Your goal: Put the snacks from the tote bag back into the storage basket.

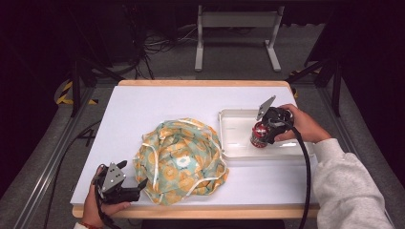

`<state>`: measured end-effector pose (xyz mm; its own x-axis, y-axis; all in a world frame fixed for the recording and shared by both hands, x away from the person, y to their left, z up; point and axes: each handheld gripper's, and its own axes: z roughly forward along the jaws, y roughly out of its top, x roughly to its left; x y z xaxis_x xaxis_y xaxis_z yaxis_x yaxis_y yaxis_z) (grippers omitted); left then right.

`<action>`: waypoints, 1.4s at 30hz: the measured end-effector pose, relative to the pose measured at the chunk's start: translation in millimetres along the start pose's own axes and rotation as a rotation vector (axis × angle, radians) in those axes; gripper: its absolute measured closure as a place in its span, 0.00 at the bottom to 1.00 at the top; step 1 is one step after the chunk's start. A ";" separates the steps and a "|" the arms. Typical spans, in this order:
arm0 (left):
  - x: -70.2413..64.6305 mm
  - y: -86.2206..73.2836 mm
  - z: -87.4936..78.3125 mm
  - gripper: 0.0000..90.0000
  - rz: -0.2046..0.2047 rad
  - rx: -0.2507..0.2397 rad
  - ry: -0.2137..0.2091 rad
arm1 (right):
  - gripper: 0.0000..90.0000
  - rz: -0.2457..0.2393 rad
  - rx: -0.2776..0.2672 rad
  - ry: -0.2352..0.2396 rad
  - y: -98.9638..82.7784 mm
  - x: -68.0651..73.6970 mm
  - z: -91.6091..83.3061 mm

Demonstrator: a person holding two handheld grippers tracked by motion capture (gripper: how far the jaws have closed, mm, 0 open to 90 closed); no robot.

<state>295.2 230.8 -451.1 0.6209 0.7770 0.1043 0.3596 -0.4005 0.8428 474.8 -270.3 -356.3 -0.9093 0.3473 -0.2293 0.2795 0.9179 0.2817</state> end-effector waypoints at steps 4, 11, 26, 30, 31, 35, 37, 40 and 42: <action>-0.2 0.2 -1.4 0.08 -0.006 -0.007 0.001 | 0.24 0.006 0.007 -0.010 -0.2 1.1 -3.7; 1.8 -0.4 -1.7 0.08 -0.010 -0.011 -0.003 | 0.25 0.011 0.028 -0.012 -0.6 0.7 -4.3; 2.4 0.8 0.0 0.08 -0.004 -0.013 0.000 | 0.22 0.022 0.001 -0.029 -0.7 4.8 -10.1; 2.4 1.7 1.4 0.08 0.002 -0.006 -0.002 | 0.22 0.036 -0.027 -0.042 -1.9 8.0 -16.4; 2.4 1.7 1.4 0.08 0.002 -0.006 -0.002 | 0.22 0.048 -0.031 -0.046 -2.0 8.8 -17.5; 3.0 1.4 1.6 0.08 -0.003 -0.007 0.001 | 0.21 0.053 -0.055 -0.059 -3.8 11.8 -23.5; 2.7 1.5 1.6 0.08 -0.003 -0.006 -0.002 | 0.21 0.066 -0.070 -0.072 -4.9 14.0 -26.9; 2.5 1.5 2.0 0.08 -0.003 -0.001 0.000 | 0.20 0.081 -0.093 -0.073 -7.3 16.8 -32.4; 2.4 1.8 1.8 0.08 -0.001 -0.003 0.002 | 0.20 0.082 -0.096 -0.077 -8.7 18.3 -35.4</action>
<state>298.6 231.1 -450.3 0.6191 0.7783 0.1046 0.3581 -0.3983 0.8444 444.8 -278.7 -330.0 -0.8572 0.4376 -0.2714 0.3179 0.8644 0.3896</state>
